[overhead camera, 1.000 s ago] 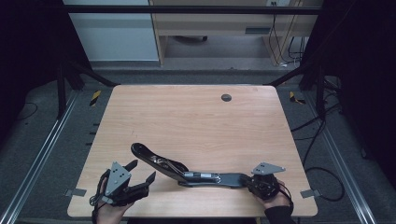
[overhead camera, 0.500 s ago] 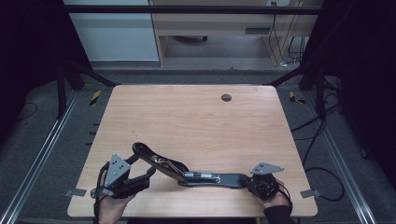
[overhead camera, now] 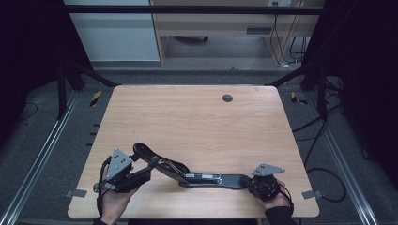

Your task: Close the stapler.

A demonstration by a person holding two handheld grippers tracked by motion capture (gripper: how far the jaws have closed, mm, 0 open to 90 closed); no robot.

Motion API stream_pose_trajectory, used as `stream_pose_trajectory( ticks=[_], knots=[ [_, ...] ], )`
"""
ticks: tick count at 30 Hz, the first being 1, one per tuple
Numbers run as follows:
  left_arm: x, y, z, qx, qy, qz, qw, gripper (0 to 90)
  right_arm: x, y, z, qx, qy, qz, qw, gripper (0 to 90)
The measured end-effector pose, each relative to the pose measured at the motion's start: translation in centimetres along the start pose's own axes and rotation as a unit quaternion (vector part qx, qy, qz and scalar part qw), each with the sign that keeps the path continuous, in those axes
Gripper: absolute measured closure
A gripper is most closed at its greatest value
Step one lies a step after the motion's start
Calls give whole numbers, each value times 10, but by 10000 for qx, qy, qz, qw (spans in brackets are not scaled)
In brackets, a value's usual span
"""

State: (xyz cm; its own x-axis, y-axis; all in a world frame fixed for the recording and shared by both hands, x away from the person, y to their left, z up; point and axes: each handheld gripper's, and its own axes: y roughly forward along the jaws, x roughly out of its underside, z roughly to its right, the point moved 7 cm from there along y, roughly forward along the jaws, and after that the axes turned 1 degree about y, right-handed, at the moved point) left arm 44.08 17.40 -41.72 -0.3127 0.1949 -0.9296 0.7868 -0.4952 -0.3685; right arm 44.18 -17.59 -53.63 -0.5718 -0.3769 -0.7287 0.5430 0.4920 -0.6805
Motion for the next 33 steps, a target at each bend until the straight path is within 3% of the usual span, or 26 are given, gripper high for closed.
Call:
stream_pose_trajectory(
  ticks=[11, 33],
  knots=[
    [0, -1, 0, 22, -208, -11, 9998, 517, 0, 0, 0, 30, -20, -51, 10000, 900],
    [-12, -1, 15, 72, -59, 36, 9999, 543, 0, 0, 1, 3, -39, -26, 10000, 900]
  ],
)
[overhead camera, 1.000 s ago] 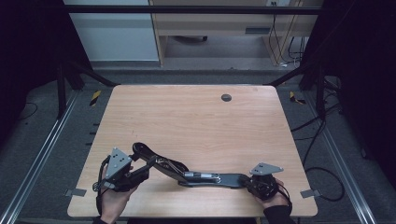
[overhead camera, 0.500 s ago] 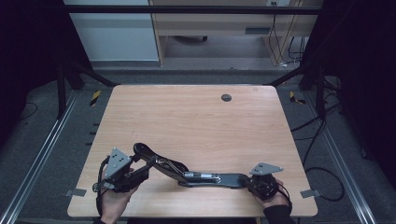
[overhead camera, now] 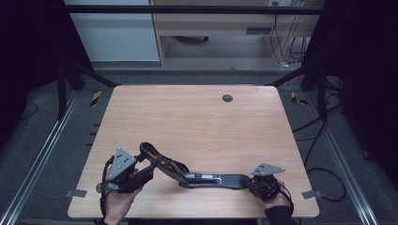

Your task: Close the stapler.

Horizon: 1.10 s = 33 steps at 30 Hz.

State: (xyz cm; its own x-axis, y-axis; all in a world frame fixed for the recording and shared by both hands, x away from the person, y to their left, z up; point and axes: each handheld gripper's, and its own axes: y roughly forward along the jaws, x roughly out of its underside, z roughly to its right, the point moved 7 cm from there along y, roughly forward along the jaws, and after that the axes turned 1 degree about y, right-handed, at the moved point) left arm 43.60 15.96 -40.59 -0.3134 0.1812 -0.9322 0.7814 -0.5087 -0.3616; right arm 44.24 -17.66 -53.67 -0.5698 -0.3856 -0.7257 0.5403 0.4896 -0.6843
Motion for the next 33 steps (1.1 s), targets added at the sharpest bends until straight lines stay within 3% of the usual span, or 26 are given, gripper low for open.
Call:
stream_pose_trajectory(
  ticks=[33],
  knots=[
    [-17, 10, 28, -6, 415, 43, 9991, 569, 0, 0, -1, -40, 21, -20, 10000, 900]
  ],
)
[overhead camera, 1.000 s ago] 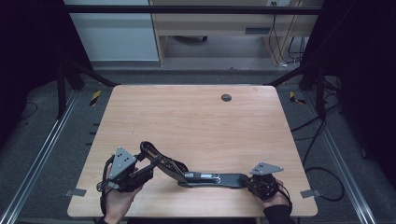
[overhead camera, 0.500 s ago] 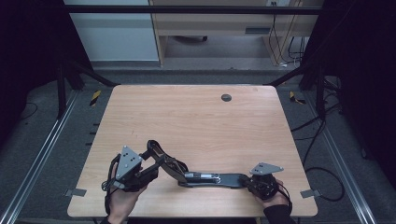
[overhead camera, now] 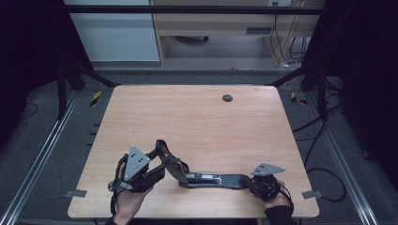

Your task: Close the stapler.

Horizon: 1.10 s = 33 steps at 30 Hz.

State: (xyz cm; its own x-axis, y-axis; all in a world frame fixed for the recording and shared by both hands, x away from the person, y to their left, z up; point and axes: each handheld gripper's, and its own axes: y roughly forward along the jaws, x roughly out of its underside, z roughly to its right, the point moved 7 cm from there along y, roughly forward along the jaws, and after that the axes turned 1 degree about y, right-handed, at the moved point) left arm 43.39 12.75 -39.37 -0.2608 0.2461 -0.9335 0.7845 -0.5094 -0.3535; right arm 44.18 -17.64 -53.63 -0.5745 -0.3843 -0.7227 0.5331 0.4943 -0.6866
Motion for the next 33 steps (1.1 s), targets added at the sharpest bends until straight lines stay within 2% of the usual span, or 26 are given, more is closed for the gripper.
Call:
stream_pose_trajectory(
  ticks=[16, 33],
  knots=[
    [-7, 7, 15, 67, 112, 45, 9999, 581, 0, 0, 0, 0, -5, 3, 10000, 900],
    [-13, 16, 29, -20, 350, 13, 9994, 583, 0, 1, 0, 5, -22, 31, 10000, 900]
  ],
)
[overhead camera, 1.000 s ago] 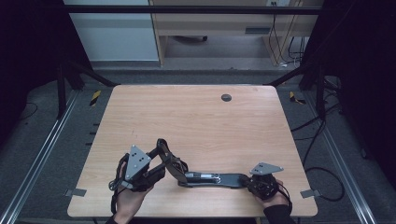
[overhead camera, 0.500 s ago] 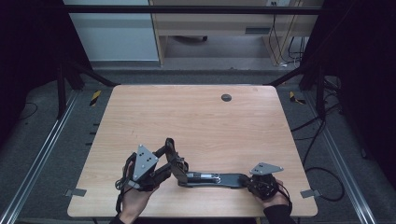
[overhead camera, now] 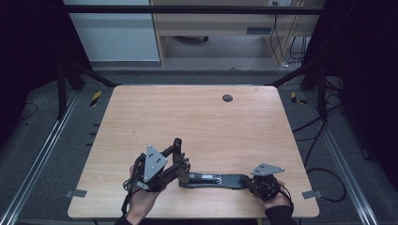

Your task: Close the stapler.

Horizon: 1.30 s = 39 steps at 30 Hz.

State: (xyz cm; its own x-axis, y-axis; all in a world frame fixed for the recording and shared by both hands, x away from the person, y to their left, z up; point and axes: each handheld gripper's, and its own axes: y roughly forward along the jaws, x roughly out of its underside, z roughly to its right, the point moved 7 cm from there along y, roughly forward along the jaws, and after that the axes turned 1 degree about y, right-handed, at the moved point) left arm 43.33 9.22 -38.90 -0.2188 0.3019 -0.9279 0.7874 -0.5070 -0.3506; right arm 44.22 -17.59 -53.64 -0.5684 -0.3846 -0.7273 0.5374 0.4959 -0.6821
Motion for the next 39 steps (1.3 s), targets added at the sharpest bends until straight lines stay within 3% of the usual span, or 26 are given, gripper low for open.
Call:
stream_pose_trajectory(
  ticks=[18, 39],
  knots=[
    [-4, 8, 14, -117, 228, -4, 9997, 582, 0, 0, 0, -11, 8, -29, 10000, 900],
    [-8, 19, 36, -302, 692, -49, 9971, 579, 0, 0, 0, -4, -5, -5, 10000, 900]
  ],
)
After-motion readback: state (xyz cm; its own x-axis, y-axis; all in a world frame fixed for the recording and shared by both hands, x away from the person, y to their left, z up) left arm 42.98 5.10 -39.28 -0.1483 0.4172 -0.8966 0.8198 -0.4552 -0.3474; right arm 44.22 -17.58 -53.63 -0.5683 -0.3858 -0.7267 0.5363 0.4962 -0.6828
